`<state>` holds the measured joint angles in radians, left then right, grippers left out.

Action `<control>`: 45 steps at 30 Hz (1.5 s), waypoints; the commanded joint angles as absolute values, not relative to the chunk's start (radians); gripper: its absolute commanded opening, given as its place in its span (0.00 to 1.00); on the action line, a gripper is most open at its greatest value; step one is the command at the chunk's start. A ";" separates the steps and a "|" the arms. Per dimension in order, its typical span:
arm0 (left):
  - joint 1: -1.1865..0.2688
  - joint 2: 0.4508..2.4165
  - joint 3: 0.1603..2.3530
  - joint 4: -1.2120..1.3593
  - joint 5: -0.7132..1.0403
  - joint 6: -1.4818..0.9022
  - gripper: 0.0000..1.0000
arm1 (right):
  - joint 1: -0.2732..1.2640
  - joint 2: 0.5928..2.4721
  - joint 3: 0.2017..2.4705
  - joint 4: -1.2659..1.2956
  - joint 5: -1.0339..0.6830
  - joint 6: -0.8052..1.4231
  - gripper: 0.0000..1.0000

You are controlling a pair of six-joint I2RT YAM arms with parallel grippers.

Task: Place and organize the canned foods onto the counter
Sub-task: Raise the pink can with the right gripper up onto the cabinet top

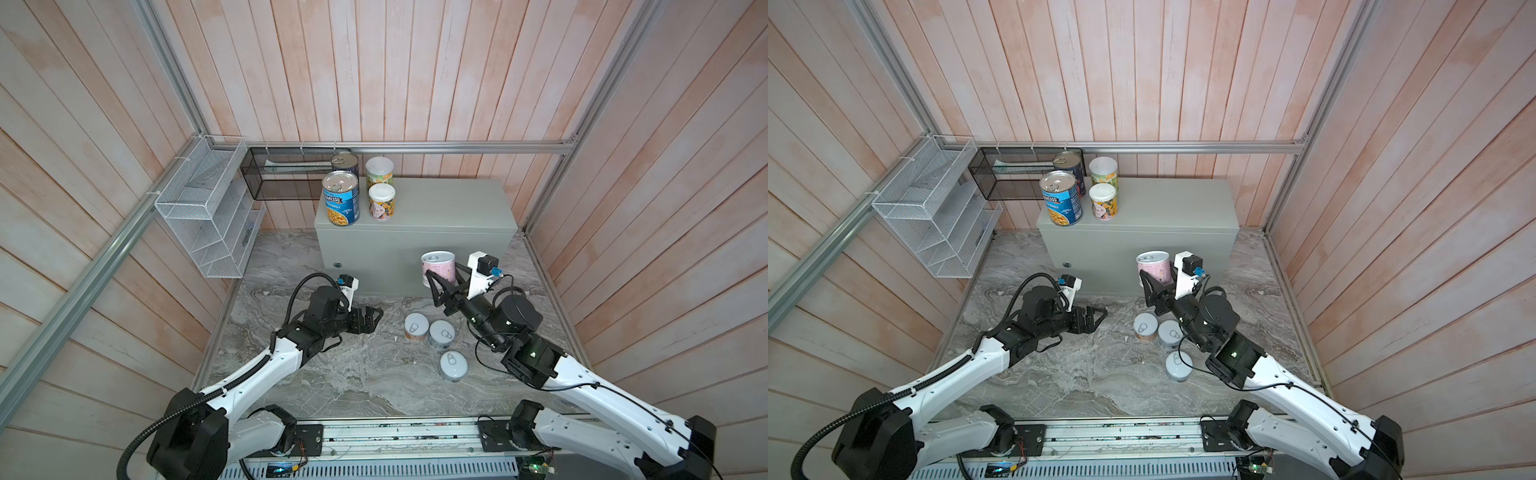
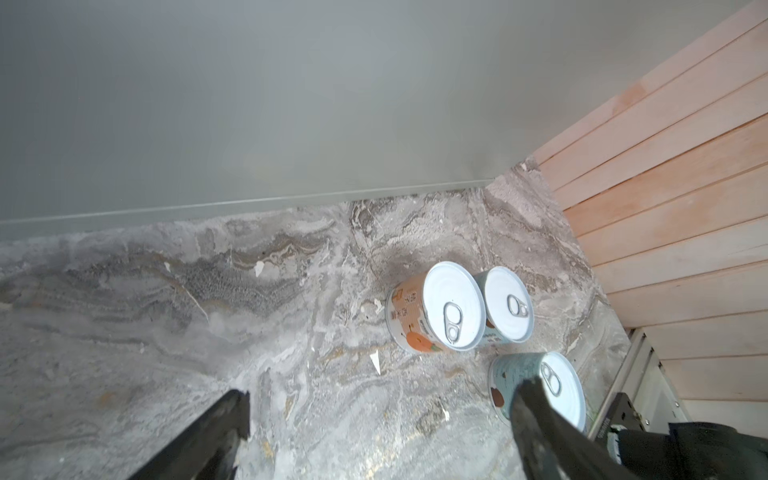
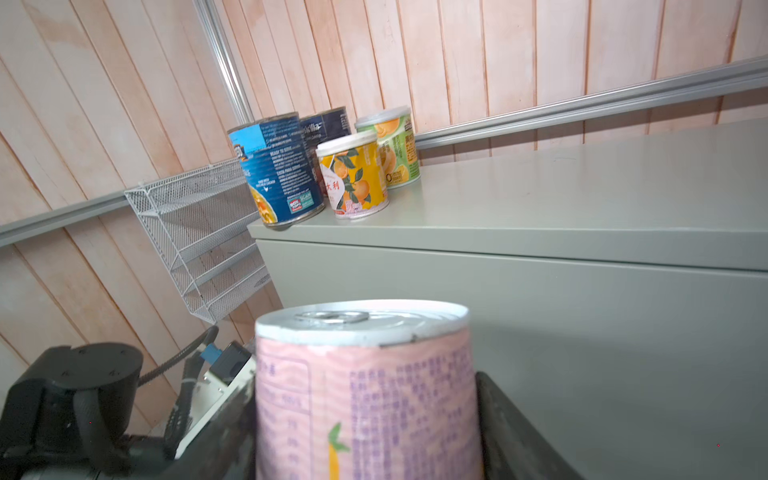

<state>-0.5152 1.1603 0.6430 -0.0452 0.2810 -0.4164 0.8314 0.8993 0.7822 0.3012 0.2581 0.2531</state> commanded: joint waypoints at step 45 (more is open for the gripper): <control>-0.517 0.998 0.287 0.530 0.278 -0.295 1.00 | 0.518 1.696 1.634 0.409 0.040 0.120 0.64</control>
<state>-0.5152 0.9951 0.2852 0.5194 0.2859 -0.3168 0.5243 1.6764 1.5597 0.3325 0.0360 0.1547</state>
